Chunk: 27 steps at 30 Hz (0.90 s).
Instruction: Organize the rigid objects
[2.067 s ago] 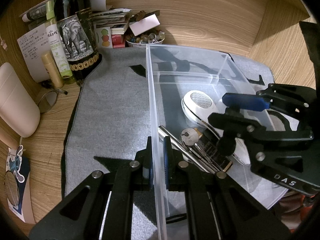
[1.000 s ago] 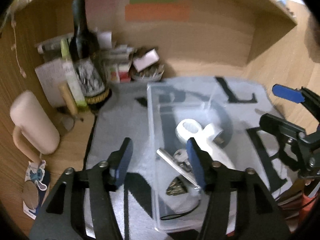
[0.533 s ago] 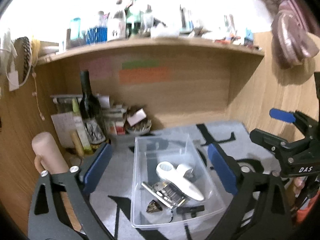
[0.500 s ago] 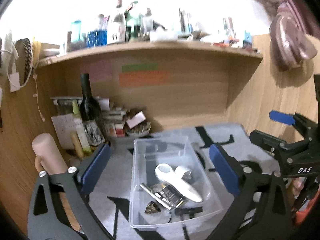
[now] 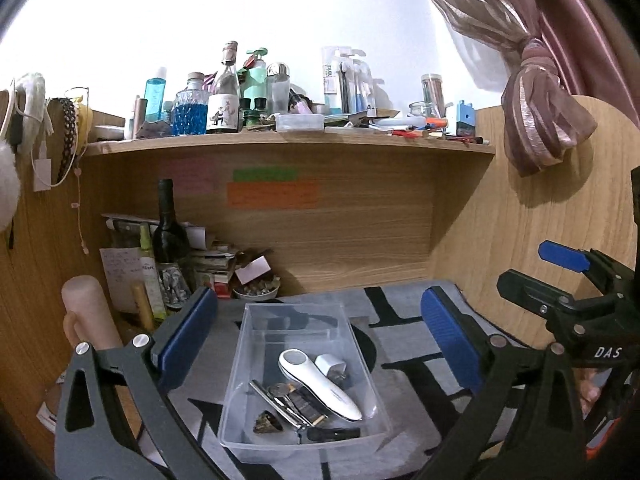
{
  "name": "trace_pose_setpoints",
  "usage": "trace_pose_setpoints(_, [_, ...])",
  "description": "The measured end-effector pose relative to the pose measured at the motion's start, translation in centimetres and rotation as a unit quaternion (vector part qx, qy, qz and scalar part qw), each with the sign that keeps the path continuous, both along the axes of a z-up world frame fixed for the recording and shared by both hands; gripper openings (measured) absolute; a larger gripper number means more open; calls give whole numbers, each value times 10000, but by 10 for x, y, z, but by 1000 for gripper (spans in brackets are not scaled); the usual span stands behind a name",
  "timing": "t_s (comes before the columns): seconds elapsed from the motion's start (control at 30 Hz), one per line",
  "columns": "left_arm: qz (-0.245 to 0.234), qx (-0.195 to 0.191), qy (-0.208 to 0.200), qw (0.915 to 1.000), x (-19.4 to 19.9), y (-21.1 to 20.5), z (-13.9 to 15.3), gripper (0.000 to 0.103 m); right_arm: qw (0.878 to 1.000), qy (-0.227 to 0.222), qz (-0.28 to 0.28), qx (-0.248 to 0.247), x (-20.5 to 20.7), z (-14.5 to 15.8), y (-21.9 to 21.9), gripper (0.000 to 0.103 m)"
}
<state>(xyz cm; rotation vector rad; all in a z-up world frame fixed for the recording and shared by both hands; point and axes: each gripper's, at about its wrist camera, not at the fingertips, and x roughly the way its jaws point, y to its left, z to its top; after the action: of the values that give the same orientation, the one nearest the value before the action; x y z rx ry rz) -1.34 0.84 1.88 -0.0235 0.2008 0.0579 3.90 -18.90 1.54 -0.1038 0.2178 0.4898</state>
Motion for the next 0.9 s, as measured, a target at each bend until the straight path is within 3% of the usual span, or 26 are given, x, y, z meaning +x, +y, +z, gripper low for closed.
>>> trace_pose_setpoints(0.9, [-53,-94,22,9999,1,-1,-2,103,10000,75,-8,-23,-2,-4,3,103])
